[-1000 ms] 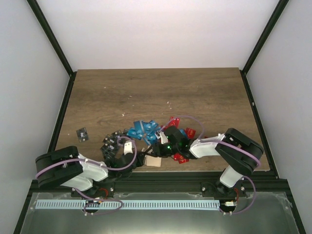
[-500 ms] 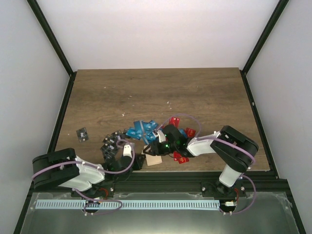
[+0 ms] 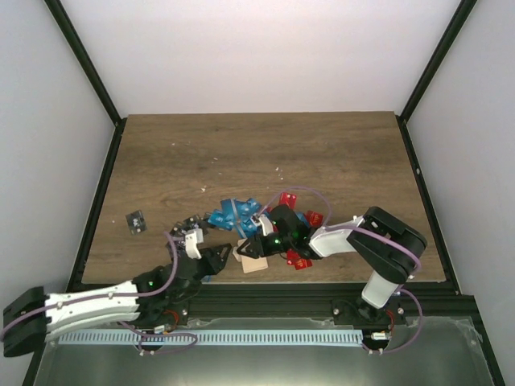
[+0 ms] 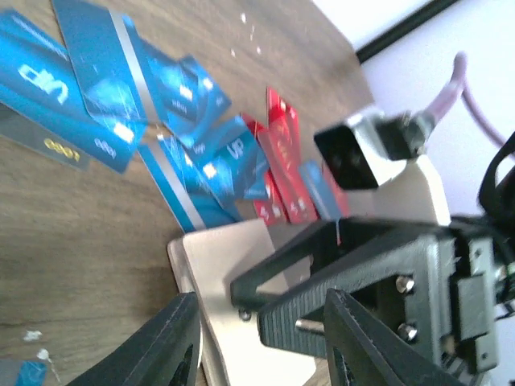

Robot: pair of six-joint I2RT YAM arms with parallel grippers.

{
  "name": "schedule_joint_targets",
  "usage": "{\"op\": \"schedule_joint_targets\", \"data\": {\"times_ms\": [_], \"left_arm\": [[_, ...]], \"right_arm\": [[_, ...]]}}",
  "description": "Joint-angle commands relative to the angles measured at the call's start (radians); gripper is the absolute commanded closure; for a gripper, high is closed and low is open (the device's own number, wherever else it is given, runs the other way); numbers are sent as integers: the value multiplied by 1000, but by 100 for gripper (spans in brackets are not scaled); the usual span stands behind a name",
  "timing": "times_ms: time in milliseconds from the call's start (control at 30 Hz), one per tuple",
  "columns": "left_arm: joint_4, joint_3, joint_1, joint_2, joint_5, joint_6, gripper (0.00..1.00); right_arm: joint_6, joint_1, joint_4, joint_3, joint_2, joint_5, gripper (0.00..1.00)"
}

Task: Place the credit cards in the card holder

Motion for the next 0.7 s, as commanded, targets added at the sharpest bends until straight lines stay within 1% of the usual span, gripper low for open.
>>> {"op": "schedule_joint_targets", "data": {"times_ms": [0, 100, 200, 267, 367, 500, 567, 667], "left_arm": [[-303, 21, 45, -204, -41, 44, 55], [-339, 24, 79, -275, 24, 84, 51], [-331, 23, 138, -271, 103, 114, 52], [-284, 21, 202, -246, 208, 145, 53], [-200, 22, 307, -178, 395, 186, 55], [-71, 27, 444, -43, 606, 234, 61], [7, 26, 487, 28, 703, 254, 61], [104, 32, 531, 149, 799, 279, 62]], "right_arm": [[-43, -8, -25, -20, 27, -23, 51], [-37, -14, -1, -26, 32, -42, 51], [-34, -17, 24, -37, 35, -60, 51], [-36, -20, 34, -45, 37, -62, 52], [-36, -22, 44, -50, 41, -71, 53], [-27, -22, 63, -55, 48, -80, 54], [-25, -23, 69, -57, 52, -83, 55], [-24, -23, 70, -60, 53, -84, 55]]}}
